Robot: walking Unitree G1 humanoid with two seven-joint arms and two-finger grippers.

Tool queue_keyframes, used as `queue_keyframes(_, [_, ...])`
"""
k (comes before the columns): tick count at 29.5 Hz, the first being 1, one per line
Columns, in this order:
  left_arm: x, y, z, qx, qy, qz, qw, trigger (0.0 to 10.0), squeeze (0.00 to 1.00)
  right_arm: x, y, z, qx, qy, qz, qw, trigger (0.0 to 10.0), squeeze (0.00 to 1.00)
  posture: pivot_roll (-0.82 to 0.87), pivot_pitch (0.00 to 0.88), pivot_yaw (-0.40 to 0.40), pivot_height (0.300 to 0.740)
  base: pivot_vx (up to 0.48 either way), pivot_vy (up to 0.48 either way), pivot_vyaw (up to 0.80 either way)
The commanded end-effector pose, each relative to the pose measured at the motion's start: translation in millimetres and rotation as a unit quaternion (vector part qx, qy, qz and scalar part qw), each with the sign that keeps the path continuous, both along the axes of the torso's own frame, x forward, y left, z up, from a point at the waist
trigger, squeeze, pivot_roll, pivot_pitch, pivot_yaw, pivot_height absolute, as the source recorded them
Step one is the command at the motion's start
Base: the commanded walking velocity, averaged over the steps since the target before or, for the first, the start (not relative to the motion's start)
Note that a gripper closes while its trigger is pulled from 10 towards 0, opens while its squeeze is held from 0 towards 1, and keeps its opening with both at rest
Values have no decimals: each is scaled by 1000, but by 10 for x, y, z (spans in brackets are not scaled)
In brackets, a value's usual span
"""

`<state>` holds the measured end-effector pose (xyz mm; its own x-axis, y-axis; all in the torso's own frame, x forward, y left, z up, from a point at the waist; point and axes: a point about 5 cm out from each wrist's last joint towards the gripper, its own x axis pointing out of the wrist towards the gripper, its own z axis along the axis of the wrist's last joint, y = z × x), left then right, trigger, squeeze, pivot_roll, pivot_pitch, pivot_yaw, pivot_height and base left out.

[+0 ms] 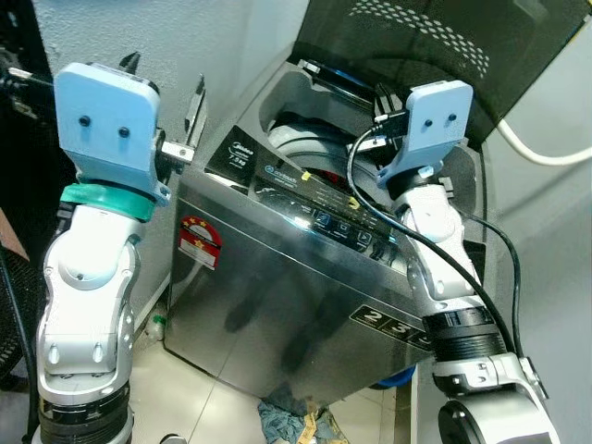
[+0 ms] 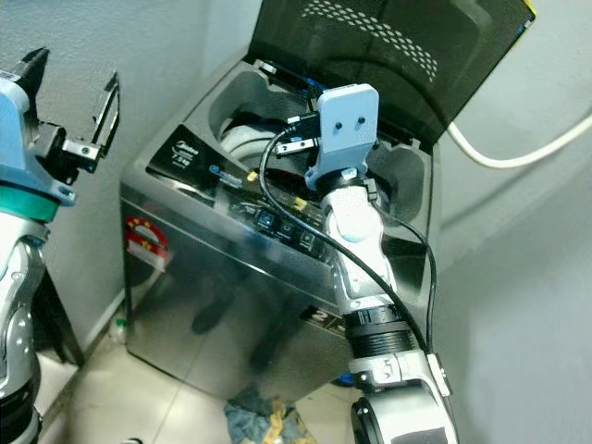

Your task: Clothes washing

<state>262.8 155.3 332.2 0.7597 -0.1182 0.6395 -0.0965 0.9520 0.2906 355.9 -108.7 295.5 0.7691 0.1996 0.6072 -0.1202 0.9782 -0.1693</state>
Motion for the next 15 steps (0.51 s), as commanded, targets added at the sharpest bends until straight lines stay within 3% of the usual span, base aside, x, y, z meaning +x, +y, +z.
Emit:
queue_keyframes(1, [-9,-140,2,18,-3,-26,999,10000,0,-4,-127,-88,6,6,-19,1000,10000,0,379,62,-209,740,0,0,0])
queue_keyframes(5, [47,-212,26,21,-3,-47,999,10000,0,-17,-171,-108,15,3,-36,999,10000,0,300,61,-189,740,0,0,0])
queue_keyframes(7, [149,-254,145,-2,-17,-69,997,10000,0,-117,-119,5,1,-26,-33,999,10000,0,116,65,-108,740,0,0,0])
queue_keyframes(9, [186,-249,147,-11,-16,-74,997,10000,0,-161,-101,32,-2,-33,-32,999,10000,0,94,60,-97,740,0,0,0])
queue_keyframes(10, [253,-223,100,-19,-3,-76,997,10000,0,-191,-83,19,-3,-33,-31,999,10000,0,-2,27,-5,740,0,0,0])
queue_keyframes(11, [253,-223,100,-19,-3,-76,997,10000,0,-191,-83,19,-3,-33,-31,999,10000,0,-2,27,-5,740,0,0,0])
queue_keyframes(12, [332,-197,44,-27,11,-76,997,10000,0,-218,-42,-66,-12,-18,-15,1000,10000,0,-67,12,61,740,0,0,0])
queue_keyframes(14, [385,-175,2,-33,20,-75,996,10000,0,-239,-8,-130,-18,-8,-2,1000,10000,0,-83,9,77,740,0,0,0])
queue_keyframes(15, [447,-170,-63,-30,32,-74,996,10000,0,-259,19,-239,-21,9,7,1000,10000,0,-142,0,129,740,0,0,0])
